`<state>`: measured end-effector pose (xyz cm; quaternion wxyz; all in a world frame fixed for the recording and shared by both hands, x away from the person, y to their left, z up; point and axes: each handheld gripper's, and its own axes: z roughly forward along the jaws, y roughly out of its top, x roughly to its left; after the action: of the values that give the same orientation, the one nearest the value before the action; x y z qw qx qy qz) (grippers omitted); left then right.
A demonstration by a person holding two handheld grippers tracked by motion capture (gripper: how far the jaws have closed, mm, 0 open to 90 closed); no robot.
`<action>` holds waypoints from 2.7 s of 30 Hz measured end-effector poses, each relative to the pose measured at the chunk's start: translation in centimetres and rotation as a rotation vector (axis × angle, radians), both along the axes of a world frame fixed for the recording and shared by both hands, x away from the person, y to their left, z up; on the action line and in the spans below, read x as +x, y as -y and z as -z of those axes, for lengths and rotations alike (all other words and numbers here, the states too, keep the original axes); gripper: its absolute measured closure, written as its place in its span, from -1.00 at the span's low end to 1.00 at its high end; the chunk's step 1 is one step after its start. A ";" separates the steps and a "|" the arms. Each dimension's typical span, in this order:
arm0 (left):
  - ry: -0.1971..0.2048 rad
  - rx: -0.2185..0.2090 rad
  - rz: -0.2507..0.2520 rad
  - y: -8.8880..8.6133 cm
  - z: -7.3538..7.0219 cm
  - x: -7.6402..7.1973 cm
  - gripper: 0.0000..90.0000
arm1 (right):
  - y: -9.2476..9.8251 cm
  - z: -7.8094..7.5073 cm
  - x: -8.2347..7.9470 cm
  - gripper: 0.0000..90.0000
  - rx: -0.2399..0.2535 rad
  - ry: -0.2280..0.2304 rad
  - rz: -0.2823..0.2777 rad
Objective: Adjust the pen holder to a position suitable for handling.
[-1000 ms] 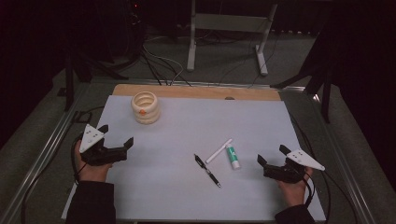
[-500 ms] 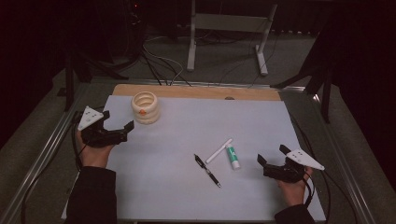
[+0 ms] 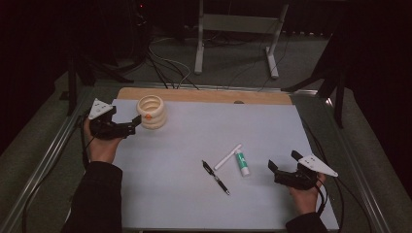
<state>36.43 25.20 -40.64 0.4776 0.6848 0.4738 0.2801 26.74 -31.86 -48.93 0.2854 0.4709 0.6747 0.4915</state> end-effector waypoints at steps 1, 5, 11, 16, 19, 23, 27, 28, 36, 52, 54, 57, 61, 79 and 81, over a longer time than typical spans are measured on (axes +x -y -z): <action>-0.002 -0.002 -0.001 0.0 0.0 0.2 -1.00 | 0.0 0.0 0.0 -1.00 0.000 0.000 0.000; -0.011 -0.011 -0.015 0.1 0.2 1.0 -1.00 | 0.0 0.0 0.0 -1.00 -0.002 0.000 0.001; -0.022 -0.042 -0.026 0.3 0.5 2.0 -1.00 | 0.0 0.0 0.0 -1.00 -0.001 -0.004 0.001; -0.031 -0.044 -0.017 0.6 0.9 2.8 -1.00 | 0.0 0.0 0.0 -1.00 0.001 -0.001 0.001; -0.040 -0.039 -0.023 0.7 1.3 3.3 -1.00 | 0.2 0.0 0.1 -1.00 0.004 -0.001 0.005; -0.058 -0.042 -0.039 0.7 1.8 3.9 -1.00 | 0.2 0.0 0.1 -1.00 -0.001 -0.001 0.004; -0.067 -0.027 -0.045 0.7 2.1 4.4 -1.00 | 0.1 0.0 0.1 -1.00 -0.003 -0.004 0.004; -0.069 -0.025 -0.047 0.7 2.1 4.5 -1.00 | 0.1 0.0 0.1 -1.00 -0.003 -0.003 0.004; -0.081 -0.018 -0.047 1.0 2.7 5.6 -0.99 | 0.1 0.1 0.2 -1.00 -0.006 -0.006 0.003; -0.138 0.006 -0.107 1.8 3.8 7.7 -0.94 | 0.2 0.1 0.3 -1.00 -0.005 -0.008 0.017; -0.147 -0.003 -0.109 1.9 3.9 7.9 -0.94 | 0.2 0.1 0.3 -1.00 -0.005 -0.010 0.018; -0.190 0.009 -0.116 2.1 4.1 8.5 -0.94 | 0.3 0.1 0.3 -1.00 -0.004 -0.013 0.025; -0.229 0.000 -0.143 2.1 4.4 9.0 -0.91 | 0.3 0.1 0.3 -1.00 -0.005 -0.013 0.026; -0.332 -0.056 -0.225 1.9 6.7 9.3 0.22 | 0.6 0.0 0.3 -1.00 0.002 -0.009 0.035; -0.325 -0.071 -0.223 1.7 6.9 9.0 0.61 | 0.6 0.0 0.3 -1.00 0.001 -0.009 0.036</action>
<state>45.47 23.52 -47.56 0.3848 0.6469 0.6272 0.2004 27.02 -32.46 -48.90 0.2908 0.4852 0.6671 0.4848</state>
